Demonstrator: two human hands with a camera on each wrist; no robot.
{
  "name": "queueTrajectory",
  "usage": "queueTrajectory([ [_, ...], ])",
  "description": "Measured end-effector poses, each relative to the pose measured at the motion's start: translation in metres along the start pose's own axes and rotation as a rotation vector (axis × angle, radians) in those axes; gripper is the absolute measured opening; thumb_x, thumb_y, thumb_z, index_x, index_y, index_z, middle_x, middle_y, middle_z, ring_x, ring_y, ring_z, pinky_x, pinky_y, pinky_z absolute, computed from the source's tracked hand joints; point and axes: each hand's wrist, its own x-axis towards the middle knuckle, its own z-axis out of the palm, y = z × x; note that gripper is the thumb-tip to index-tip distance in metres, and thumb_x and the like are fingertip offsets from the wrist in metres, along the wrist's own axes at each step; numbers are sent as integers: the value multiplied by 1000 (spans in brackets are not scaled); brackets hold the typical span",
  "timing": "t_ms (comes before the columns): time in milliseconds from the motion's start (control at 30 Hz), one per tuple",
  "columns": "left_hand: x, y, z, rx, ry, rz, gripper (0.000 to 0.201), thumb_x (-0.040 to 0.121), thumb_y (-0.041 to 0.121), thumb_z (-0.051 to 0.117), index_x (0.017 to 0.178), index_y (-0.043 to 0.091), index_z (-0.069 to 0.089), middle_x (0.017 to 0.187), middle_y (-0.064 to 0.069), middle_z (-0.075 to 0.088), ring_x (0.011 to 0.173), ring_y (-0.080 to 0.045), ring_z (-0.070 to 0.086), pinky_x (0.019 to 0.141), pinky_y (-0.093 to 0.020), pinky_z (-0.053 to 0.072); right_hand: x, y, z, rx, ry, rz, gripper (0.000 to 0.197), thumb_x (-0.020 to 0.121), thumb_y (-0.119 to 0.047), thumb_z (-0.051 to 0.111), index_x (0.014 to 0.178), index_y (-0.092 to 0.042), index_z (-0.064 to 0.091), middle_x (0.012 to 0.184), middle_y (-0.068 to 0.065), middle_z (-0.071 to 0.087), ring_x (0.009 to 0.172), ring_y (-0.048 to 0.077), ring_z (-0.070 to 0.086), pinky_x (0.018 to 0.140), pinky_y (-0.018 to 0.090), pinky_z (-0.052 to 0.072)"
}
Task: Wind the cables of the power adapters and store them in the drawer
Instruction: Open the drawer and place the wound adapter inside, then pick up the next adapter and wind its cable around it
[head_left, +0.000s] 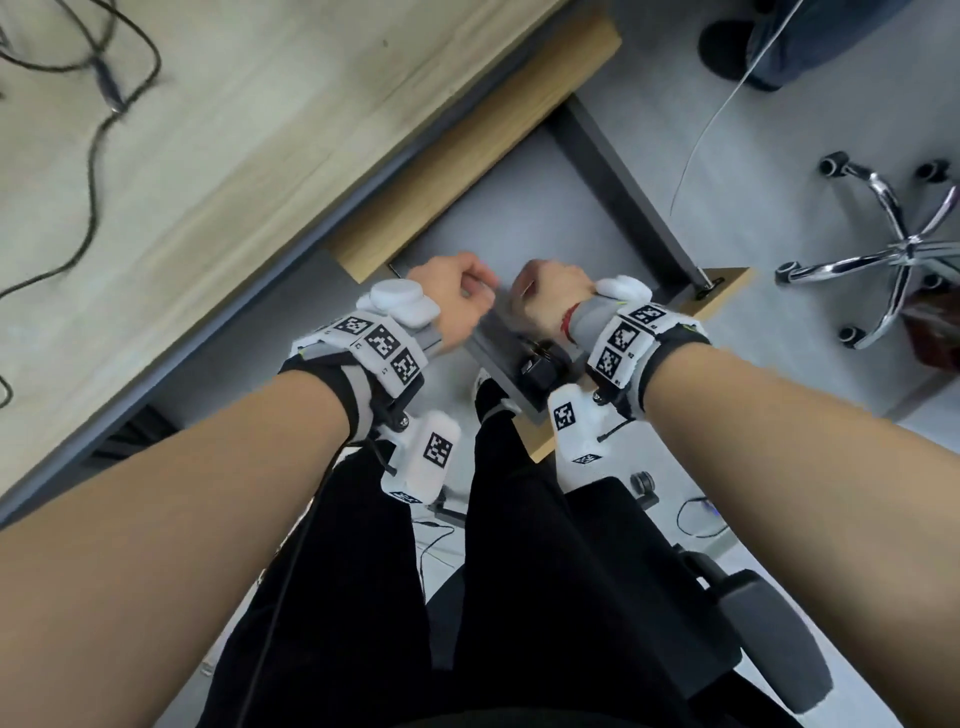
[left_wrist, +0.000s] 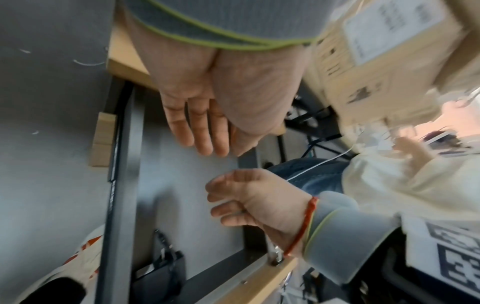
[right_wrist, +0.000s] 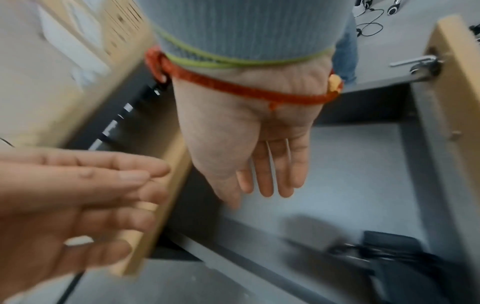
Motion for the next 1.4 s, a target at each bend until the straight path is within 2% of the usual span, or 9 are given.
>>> queueTrajectory([
  [300, -68, 13, -149, -259, 191, 23, 12, 81, 22, 64, 80, 34, 66, 65, 7, 65, 63, -16, 61, 66, -31, 51, -87, -146, -83, 327, 176, -208, 7, 82, -26, 63, 75, -27, 64, 92, 1, 74, 91, 24, 70, 89, 39, 55],
  [567, -117, -36, -271, -413, 404, -75, 14, 88, 13, 61, 83, 26, 64, 71, 0, 65, 58, -15, 56, 55, -21, 44, -130, -281, -116, 422, 189, -366, 9, 85, -20, 57, 84, -16, 66, 80, 1, 72, 59, 14, 67, 57, 23, 50],
  [767, -147, -101, -330, -411, 579, -282, 9, 88, 12, 65, 95, 18, 65, 73, 3, 57, 65, -17, 53, 50, -17, 41, -136, -375, -111, 345, 130, -487, 12, 82, -18, 56, 82, -13, 66, 80, 3, 74, 61, 18, 68, 59, 27, 51],
  [867, -153, -143, -335, -343, 591, -473, 23, 81, 18, 71, 103, 16, 64, 84, 0, 63, 67, -16, 56, 62, -19, 50, -129, -399, -100, 291, 69, -507, 9, 82, -19, 58, 81, -16, 66, 79, 2, 73, 64, 19, 70, 69, 32, 58],
  [967, -161, -166, -332, -261, 466, -574, 47, 79, 21, 77, 118, 11, 53, 97, 0, 55, 86, -21, 54, 75, -29, 43, -119, -412, -86, 197, 10, -519, 13, 81, -21, 58, 86, -12, 68, 85, 3, 75, 72, 20, 74, 77, 37, 60],
  [1100, -161, -182, -318, -142, 412, -668, 60, 75, 14, 80, 127, 7, 51, 123, -11, 60, 109, -32, 58, 91, -36, 45, -103, -423, -70, 109, -84, -535, 13, 84, -16, 58, 89, -10, 69, 87, 6, 75, 76, 22, 73, 77, 36, 59],
  [1200, -153, -181, -319, -10, 282, -727, 67, 74, 29, 82, 129, 6, 51, 128, -11, 58, 117, -31, 57, 97, -39, 48, -89, -425, -68, 56, -123, -532, 15, 84, -15, 57, 90, -10, 70, 87, 6, 75, 77, 23, 74, 73, 31, 58],
  [1267, -147, -176, -328, 48, 181, -773, 65, 77, 44, 76, 125, 6, 54, 121, -9, 61, 111, -27, 59, 93, -36, 50, -79, -422, -69, 20, -143, -539, 16, 83, -16, 57, 91, -10, 70, 86, 6, 75, 76, 23, 74, 72, 29, 58],
  [1400, -142, -161, -337, 47, 194, -723, 42, 73, 52, 71, 91, 15, 68, 76, -1, 63, 66, -21, 58, 61, -26, 45, -68, -422, -72, -59, -229, -577, 9, 82, -24, 61, 84, -19, 69, 84, 2, 75, 82, 22, 72, 82, 37, 59],
])
